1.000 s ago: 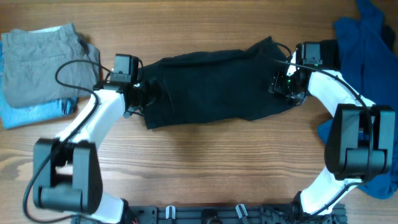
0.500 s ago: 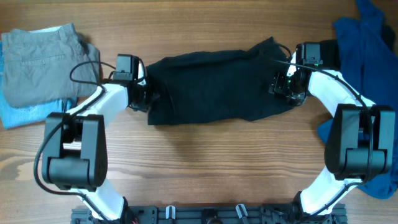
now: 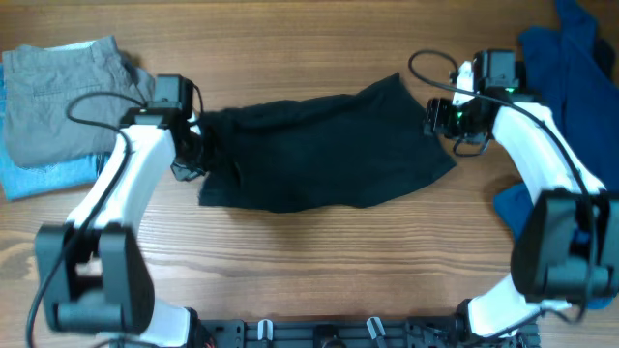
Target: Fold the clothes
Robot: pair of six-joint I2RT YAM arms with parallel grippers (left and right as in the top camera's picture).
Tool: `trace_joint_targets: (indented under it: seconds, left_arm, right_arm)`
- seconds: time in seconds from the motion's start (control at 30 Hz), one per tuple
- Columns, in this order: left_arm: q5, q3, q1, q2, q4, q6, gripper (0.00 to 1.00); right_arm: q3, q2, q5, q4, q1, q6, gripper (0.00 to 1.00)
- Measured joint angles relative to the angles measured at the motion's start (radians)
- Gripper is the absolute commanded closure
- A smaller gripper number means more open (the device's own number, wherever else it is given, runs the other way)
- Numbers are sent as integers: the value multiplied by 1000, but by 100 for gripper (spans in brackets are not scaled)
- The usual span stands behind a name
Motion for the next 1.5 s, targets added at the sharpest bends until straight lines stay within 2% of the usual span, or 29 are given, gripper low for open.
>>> trace_joint_targets:
  seconds: [0.1, 0.17, 0.43, 0.63, 0.87, 1.07, 1.23, 1.37, 1.5]
  left_arm:
    - [-3, 21, 1, -98, -17, 3, 96]
    - [18, 21, 0, -155, -22, 3, 96]
    - [128, 21, -39, -285, 6, 3, 96]
    - [237, 21, -51, -311, 92, -29, 96]
    - [404, 21, -51, -311, 212, -119, 95]
    - [433, 21, -51, -311, 218, -161, 91]
    - [420, 21, -51, -311, 181, -168, 91]
    - [409, 21, -51, -311, 177, -168, 91]
    - [405, 21, -51, -311, 177, -168, 91]
  right_arm:
    - [13, -41, -157, -10, 20, -11, 45]
    - [-2, -40, -213, -9, 58, -11, 45]
    - [-54, 82, -301, 73, 350, 19, 45]
    - [-63, 227, -371, 274, 544, 144, 45]
    - [-63, 285, -427, 444, 659, 264, 44]
    - [-63, 286, -428, 440, 649, 270, 44]
    - [-51, 233, -417, 226, 525, 176, 42]
    - [-43, 88, -258, 70, 349, 100, 40]
    - [-37, 69, -37, -33, 247, 72, 38]
